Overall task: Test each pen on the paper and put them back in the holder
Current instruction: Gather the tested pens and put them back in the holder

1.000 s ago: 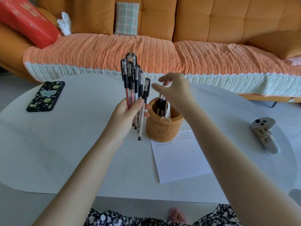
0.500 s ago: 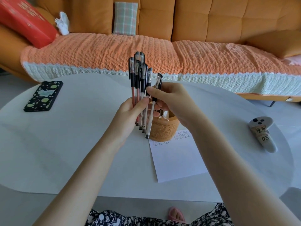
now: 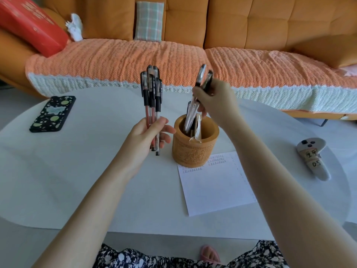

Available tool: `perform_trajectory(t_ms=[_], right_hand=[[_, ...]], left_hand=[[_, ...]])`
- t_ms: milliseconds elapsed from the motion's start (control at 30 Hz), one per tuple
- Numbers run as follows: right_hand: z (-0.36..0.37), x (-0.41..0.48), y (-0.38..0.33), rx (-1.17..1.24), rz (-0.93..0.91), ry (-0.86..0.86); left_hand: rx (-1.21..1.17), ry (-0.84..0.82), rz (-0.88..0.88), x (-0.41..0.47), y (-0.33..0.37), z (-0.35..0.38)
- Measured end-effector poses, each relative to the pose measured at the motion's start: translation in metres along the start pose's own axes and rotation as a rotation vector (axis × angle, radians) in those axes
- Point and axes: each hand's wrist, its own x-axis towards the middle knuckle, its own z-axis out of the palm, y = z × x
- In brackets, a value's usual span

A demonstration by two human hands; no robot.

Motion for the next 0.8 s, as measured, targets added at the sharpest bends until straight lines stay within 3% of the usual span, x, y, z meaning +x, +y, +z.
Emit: perform_trajectory(t_ms=[100, 200, 300, 367, 467, 800], right_hand=[[0.009, -0.008, 0.006, -0.097, 0.049, -0.128], [0.009, -0.012, 0.011, -0.141, 0.057, 0.008], [0.002, -0.02, 0.0, 0.069, -0.01, 0.13], [0.0, -0.027, -0.011, 0.204, 0.014, -0.034], [0.005, -0.034, -0.02, 0.189, 0.02, -0.215], [0.005, -0.03, -0.006, 0.406, 0.069, -0.171]], left_hand=[[0.005, -0.048, 0.015, -0.004, 0.001, 0.004], [0.019, -0.106, 0.04, -0.006, 0.002, 0.009], [0.014, -0.147, 0.054, -0.006, 0.003, 0.014], [0.015, -0.18, 0.052, -0.006, 0.004, 0.017], [0.019, -0.207, 0.041, -0.006, 0.004, 0.022], [-0.01, -0.125, 0.025, -0.007, 0.001, 0.025]])
